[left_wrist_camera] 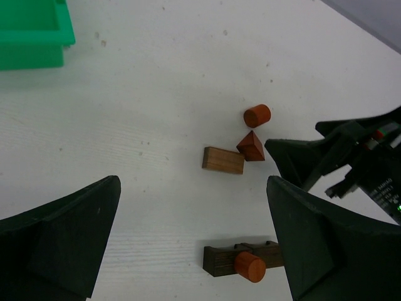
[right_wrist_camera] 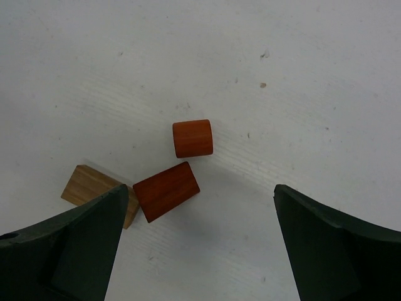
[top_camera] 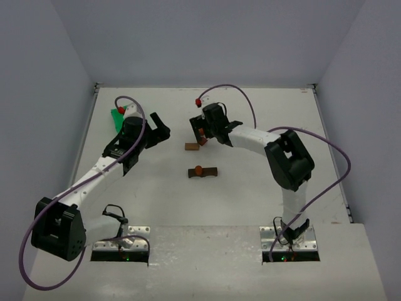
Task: Build the wood block tower
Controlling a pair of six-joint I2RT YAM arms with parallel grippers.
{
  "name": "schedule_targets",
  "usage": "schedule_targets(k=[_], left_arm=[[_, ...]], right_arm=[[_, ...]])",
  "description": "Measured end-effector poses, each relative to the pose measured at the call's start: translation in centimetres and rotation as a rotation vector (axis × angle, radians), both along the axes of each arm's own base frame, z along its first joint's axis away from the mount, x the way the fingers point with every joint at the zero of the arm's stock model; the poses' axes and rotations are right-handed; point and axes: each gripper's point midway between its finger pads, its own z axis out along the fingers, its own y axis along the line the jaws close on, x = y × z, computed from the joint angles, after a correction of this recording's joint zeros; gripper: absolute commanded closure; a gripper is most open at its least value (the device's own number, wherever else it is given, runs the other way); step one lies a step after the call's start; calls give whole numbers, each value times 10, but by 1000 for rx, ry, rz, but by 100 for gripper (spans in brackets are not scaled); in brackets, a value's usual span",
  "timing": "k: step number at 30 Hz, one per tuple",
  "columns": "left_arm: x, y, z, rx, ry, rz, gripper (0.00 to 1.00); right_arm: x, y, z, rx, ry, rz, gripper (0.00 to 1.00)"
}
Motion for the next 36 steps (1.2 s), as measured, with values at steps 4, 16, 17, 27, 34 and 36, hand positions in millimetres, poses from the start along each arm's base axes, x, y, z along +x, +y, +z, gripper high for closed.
schedule_targets(k=[4,16,17,27,34,36], left_arm=[[-3,-3,-14,-5,23,-34,0],[1,5,-19,-7,4,-39,0],[0,5,-20,-7,5,-40,0],[0,3,-21,-9,1,-48,0],[-1,3,-22,-11,5,-58,0],[-2,1,-22,-12,6,-77,0]], right_arm=[[9,10,-16,-45,27,56,12],[27,27,-47,-109,60,131,43],[28,27,-49,-115,60,132,46],[28,23,-52,-148,60,142,66],[30,24,-51,-155,47,159,80],[31,27,-49,-157,34,190,82]])
